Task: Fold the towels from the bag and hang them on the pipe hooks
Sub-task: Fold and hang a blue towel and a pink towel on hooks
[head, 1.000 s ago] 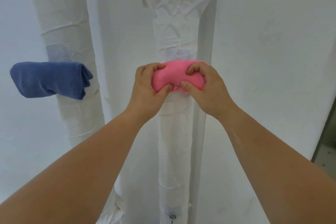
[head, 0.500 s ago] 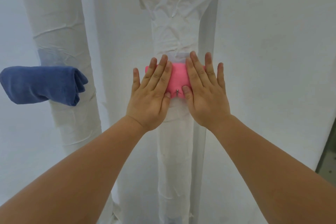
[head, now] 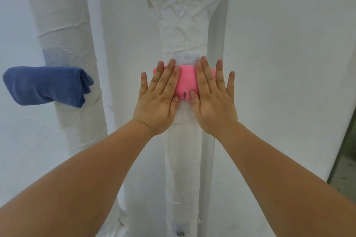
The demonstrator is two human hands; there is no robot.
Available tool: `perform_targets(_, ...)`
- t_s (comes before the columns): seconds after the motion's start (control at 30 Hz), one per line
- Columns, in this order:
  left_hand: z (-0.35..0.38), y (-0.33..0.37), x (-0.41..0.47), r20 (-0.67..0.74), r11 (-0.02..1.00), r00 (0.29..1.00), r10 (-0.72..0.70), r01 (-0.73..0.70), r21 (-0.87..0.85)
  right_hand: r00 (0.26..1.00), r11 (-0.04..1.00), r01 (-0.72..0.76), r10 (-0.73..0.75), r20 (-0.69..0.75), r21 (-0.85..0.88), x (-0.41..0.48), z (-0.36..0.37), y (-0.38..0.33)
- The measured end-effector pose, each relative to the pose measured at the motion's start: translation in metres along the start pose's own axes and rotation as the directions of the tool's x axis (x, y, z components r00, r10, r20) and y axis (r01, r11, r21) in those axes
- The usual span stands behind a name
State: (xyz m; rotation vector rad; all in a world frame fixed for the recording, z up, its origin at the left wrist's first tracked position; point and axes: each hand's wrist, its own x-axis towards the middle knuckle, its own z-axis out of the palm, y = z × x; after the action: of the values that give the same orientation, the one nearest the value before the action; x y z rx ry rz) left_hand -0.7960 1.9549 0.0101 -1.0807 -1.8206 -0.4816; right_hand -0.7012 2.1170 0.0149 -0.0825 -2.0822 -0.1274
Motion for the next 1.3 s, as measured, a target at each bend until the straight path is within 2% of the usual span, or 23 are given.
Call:
perform_targets(0.17,-0.028,0.01,-0.002,0.193,0.981,0.98,-0.043,0.005,0.193,0.992,0.992,-0.014,0.03,0.126,-0.126,-0.005,-0.021,-0.006)
perform_targets(0.27,-0.045,0.018,0.0,0.232,0.963,0.971,-0.06,-0.005,0.27,0.99,0.984,0.011,0.016,0.143,-0.18,-0.007,-0.035,-0.008)
perform_targets(0.43,-0.068,0.026,-0.007,0.257,0.946,0.958,-0.13,0.043,0.322,0.992,0.991,-0.015,0.031,0.119,-0.13,-0.014,-0.049,-0.015)
perform_targets(0.6,-0.085,0.03,-0.026,0.206,0.948,0.959,-0.196,0.131,0.29,0.996,0.998,-0.056,0.057,0.072,-0.021,-0.041,-0.059,-0.026)
perform_targets(0.7,-0.086,0.037,-0.054,0.195,0.952,0.944,-0.266,0.226,0.206,0.987,0.982,-0.156,0.151,0.055,0.108,-0.074,-0.052,-0.05)
perform_targets(0.77,-0.077,0.039,-0.086,0.201,0.956,0.937,-0.285,0.261,0.136,0.976,0.971,-0.206,0.196,0.092,0.123,-0.101,-0.04,-0.071)
perform_targets(0.9,-0.052,0.021,-0.158,0.307,0.973,0.923,-0.232,0.222,0.069,0.94,0.959,-0.271,0.246,0.238,0.08,-0.15,-0.007,-0.108)
perform_targets(1.07,-0.05,-0.044,-0.234,0.414,0.986,0.898,-0.15,0.165,0.001,0.865,0.942,-0.336,0.313,0.392,-0.011,-0.186,0.041,-0.173)
perform_targets(1.2,-0.062,-0.116,-0.294,0.496,0.998,0.868,-0.017,0.048,-0.051,0.804,0.921,-0.373,0.379,0.459,-0.107,-0.21,0.079,-0.253)
perform_targets(1.3,-0.084,-0.176,-0.342,0.537,0.986,0.834,0.128,-0.049,-0.159,0.741,0.875,-0.434,0.482,0.467,-0.214,-0.233,0.099,-0.324)
